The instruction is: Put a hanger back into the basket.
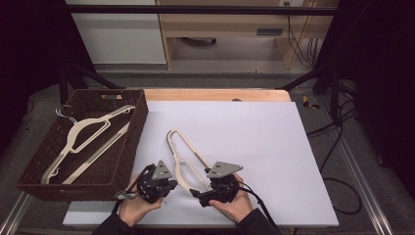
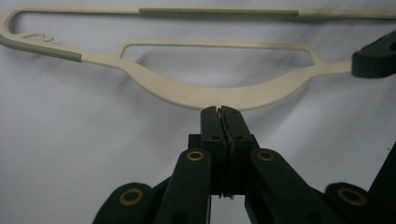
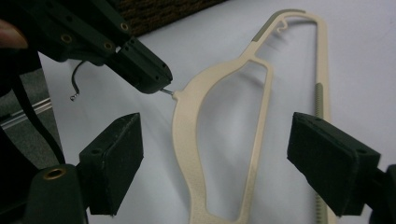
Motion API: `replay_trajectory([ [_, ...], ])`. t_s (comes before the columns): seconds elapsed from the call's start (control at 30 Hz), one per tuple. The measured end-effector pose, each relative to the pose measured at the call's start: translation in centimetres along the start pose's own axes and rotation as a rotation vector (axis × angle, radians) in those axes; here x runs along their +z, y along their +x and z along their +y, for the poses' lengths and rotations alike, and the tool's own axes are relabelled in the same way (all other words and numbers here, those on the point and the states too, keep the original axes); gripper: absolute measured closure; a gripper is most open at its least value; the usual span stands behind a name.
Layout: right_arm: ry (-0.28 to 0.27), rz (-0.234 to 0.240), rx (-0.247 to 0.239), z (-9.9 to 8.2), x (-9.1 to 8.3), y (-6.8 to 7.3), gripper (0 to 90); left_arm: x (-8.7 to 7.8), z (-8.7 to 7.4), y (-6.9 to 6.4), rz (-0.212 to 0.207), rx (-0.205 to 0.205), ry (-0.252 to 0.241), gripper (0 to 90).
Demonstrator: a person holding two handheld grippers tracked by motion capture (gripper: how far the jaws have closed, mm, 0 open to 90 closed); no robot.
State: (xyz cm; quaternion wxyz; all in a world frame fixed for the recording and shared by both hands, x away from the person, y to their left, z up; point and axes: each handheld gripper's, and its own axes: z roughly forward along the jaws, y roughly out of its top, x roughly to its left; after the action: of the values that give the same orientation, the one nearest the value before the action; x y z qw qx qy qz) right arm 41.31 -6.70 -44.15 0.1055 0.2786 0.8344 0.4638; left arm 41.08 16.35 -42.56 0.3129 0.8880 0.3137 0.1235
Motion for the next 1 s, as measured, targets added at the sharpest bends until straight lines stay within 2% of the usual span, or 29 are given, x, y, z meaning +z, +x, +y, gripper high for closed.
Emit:
replay_trajectory([
  [0.33, 0.073, 0.008, -0.028, -0.6, 2.3, 1.0, 28.4, -0.3, 0.5, -0.1, 0.004, -0.007, -0.003, 89.1],
  [0.47, 0.097, -0.008, -0.025, -0.8, 2.8, 1.2, 38.3, -0.6, 0.7, -0.1, 0.002, -0.005, -0.002, 89.1],
  [0.57, 0.117, -0.002, -0.046, -0.9, 3.1, 1.3, 45.3, -0.6, 0.6, -0.1, 0.002, -0.005, -0.001, 89.1],
  [0.73, 0.138, -0.024, -0.096, -1.1, 3.6, 1.5, 56.4, -0.5, 0.5, 0.0, -0.004, -0.013, -0.002, 89.1],
  [0.83, 0.155, -0.039, -0.101, -1.2, 3.8, 1.8, 63.3, -0.4, 0.4, 0.0, -0.005, -0.016, 0.002, 89.0],
  [0.9, 0.153, -0.029, -0.128, -1.2, 3.8, 1.7, 67.1, -0.3, 0.3, 0.0, -0.006, -0.022, -0.001, 89.0],
  [0.93, 0.158, -0.031, -0.119, -1.2, 3.8, 1.9, 69.2, -0.3, 0.3, 0.0, -0.007, -0.024, -0.005, 89.0],
  [1.0, 0.153, -0.016, -0.133, -1.2, 3.8, 2.0, 72.3, -0.3, 0.2, 0.0, -0.003, -0.027, -0.013, 89.0],
])
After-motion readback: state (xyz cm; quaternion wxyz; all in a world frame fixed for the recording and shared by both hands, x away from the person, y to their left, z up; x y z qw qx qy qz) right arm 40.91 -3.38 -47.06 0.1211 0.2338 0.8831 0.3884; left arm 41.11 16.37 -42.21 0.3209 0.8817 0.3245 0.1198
